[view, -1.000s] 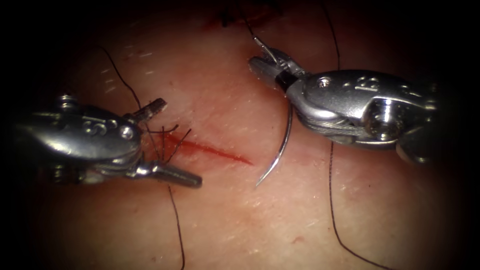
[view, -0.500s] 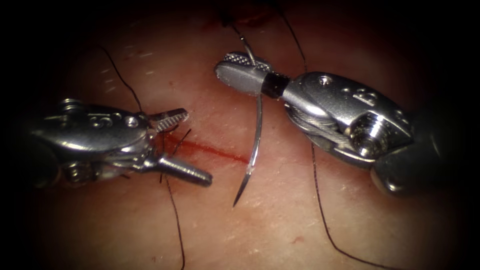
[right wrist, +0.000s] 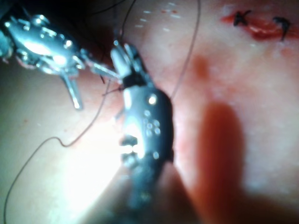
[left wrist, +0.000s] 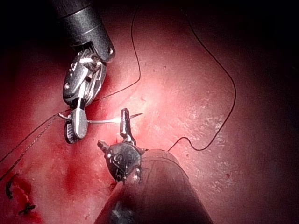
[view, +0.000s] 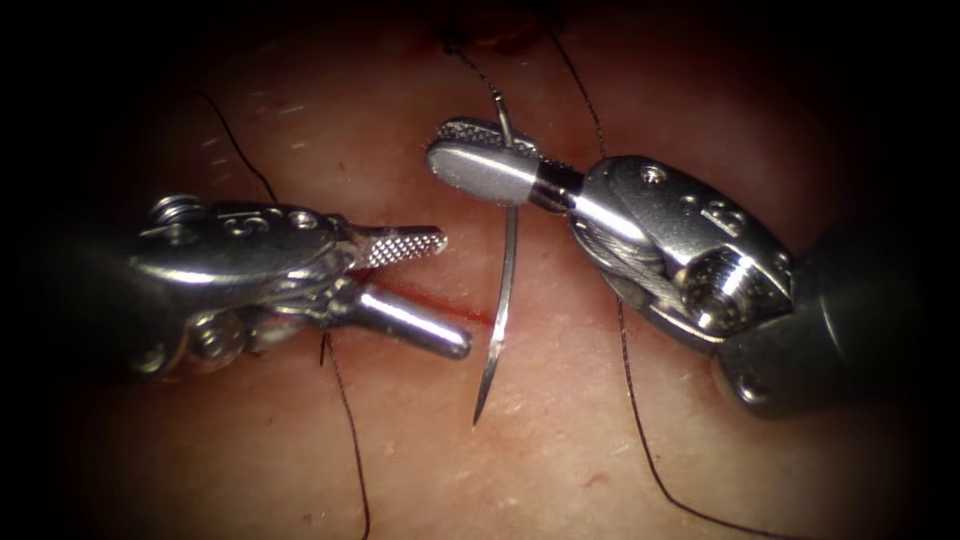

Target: Wound Closure

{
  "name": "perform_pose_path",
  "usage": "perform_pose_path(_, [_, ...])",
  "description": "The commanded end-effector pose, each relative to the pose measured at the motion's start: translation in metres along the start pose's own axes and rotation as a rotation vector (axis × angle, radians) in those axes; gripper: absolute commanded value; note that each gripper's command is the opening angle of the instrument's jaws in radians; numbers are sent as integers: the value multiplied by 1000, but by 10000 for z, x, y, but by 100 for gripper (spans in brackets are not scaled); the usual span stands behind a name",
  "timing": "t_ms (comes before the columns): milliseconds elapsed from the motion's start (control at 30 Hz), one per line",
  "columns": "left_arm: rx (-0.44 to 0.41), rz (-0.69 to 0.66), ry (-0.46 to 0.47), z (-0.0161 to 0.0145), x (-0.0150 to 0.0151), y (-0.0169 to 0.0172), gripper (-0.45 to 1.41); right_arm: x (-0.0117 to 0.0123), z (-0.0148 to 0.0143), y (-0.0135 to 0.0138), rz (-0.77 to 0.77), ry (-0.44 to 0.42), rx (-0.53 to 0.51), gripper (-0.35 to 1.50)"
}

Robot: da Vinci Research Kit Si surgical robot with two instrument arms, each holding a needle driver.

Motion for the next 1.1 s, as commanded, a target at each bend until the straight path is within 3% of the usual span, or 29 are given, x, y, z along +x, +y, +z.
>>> perform_pose_path(33, [-3,-5,3,13,-11,8,91,-8,4,-12,8,10,6,-35])
perform_pose_path(333, [-6,-1,105,21,-7,11,69,-4,5,-12,11,25,-4,-35])
perform_pose_path(567, [-36,27,96,24,-10,14,-17,-1,5,-14,12,42,1,-35])
perform_pose_path(667, [-62,36,86,30,-14,13,-45,0,5,-15,14,50,4,-35])
perform_pose_path(900, [-100,58,70,27,-20,11,-45,9,5,-16,-26,61,-33,-35])
perform_pose_path(933, [-99,57,73,25,-20,11,-45,11,6,-15,-42,64,-49,-23])
perform_pose_path(1000, [-92,56,75,21,-19,11,-45,12,6,-16,-37,71,-79,41])
perform_pose_path(1033, [-86,55,77,18,-18,10,-45,14,6,-16,-44,52,-100,88])
perform_pose_path(1100, [-86,55,76,15,-18,10,-45,16,6,-18,-47,12,-114,106])
